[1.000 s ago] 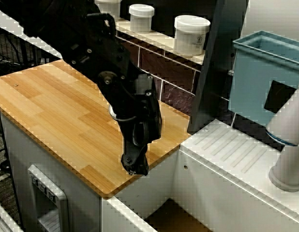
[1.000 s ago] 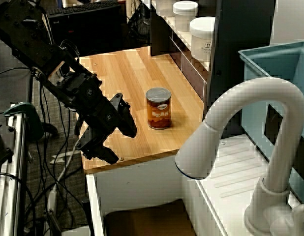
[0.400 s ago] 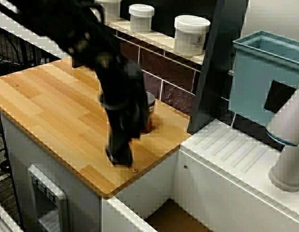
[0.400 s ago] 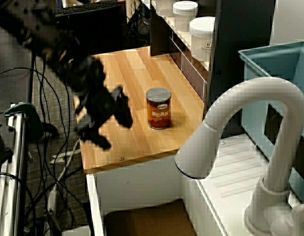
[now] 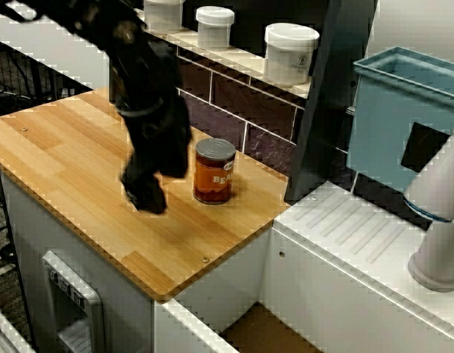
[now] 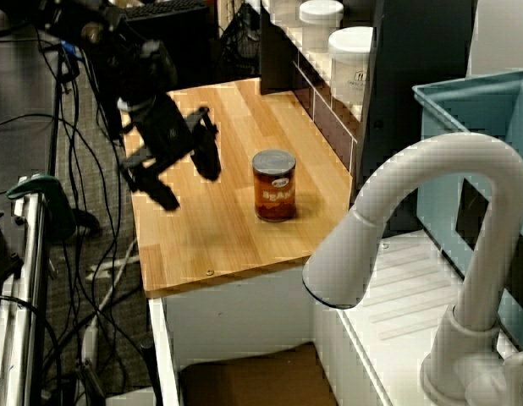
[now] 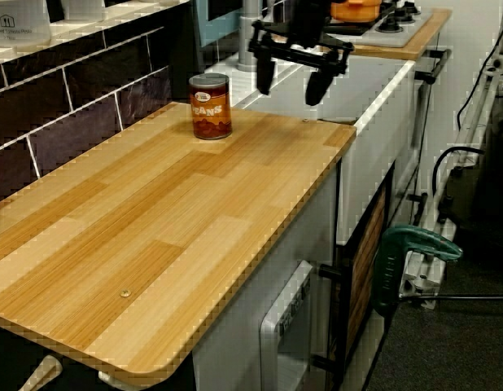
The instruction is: Push into sink
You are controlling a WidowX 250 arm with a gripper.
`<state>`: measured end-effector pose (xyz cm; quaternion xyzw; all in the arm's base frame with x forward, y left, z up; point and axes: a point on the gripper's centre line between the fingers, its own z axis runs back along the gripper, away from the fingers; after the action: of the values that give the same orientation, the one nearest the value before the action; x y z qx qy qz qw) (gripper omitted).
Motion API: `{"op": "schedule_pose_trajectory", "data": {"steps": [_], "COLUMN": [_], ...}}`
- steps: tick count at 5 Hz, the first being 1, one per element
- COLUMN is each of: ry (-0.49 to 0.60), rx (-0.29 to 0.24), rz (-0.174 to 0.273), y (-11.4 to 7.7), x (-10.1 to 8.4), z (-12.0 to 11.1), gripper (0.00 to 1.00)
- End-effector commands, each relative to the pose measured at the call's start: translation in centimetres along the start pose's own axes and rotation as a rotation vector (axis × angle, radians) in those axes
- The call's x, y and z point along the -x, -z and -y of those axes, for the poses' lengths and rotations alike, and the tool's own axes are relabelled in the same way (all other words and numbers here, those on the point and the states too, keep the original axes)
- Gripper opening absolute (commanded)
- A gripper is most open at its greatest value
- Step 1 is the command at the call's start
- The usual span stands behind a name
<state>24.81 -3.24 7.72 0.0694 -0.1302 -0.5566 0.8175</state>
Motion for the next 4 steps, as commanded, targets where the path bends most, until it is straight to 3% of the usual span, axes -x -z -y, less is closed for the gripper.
{"op": "schedule_pose_trajectory", "data": {"steps": [1, 3, 4], "ry": [0.003, 0.036, 0.077], "rx": [-0.008, -0.043, -0.048], "rz": [0.025, 0.04, 0.054], "y": [-1.1, 1.3, 2.3], "x": [4.3, 5.5, 5.5], "z": [-5.8, -9.9, -11.0], "gripper": [1.0, 1.0, 1.0]}}
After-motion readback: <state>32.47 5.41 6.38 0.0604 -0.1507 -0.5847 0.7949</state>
